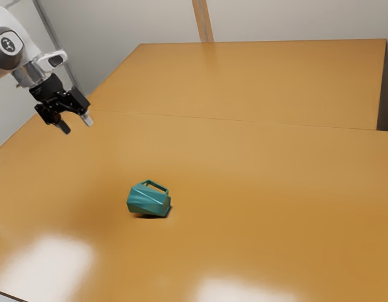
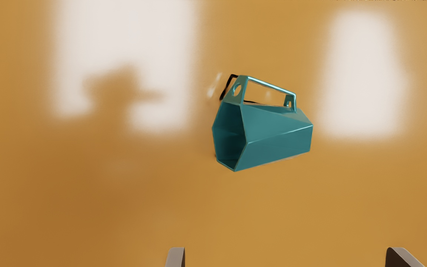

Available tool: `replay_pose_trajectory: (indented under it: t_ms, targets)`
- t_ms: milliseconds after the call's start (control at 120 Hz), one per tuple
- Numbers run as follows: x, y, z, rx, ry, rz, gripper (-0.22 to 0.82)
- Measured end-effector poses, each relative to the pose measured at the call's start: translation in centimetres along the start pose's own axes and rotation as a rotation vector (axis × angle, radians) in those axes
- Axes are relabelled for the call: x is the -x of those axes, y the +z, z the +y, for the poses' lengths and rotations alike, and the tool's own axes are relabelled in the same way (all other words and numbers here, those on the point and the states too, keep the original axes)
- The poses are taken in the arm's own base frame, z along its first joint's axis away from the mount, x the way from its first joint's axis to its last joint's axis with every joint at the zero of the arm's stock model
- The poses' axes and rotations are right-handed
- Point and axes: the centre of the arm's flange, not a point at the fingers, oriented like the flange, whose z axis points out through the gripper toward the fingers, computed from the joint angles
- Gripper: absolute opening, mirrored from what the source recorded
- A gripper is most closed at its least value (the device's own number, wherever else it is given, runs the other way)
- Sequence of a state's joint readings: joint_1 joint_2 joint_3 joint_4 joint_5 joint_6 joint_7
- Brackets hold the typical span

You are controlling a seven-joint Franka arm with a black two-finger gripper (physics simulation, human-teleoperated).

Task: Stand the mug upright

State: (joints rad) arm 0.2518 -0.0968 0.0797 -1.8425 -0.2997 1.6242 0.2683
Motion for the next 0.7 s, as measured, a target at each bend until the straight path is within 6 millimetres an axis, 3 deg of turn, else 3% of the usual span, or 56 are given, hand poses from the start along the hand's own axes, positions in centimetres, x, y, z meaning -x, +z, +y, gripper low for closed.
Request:
replay_pose_trajectory:
  t_ms: [233, 450, 700]
  targets:
    - [1.0, 4.2, -3.8, 0.204, 0.014, 0.046, 0.59]
    - [2.5, 9.8, -7.1, 0.39, 0.005, 0.105, 0.59]
    - [3.8, 14.2, -10.6, 0.521, -0.001, 0.191, 0.59]
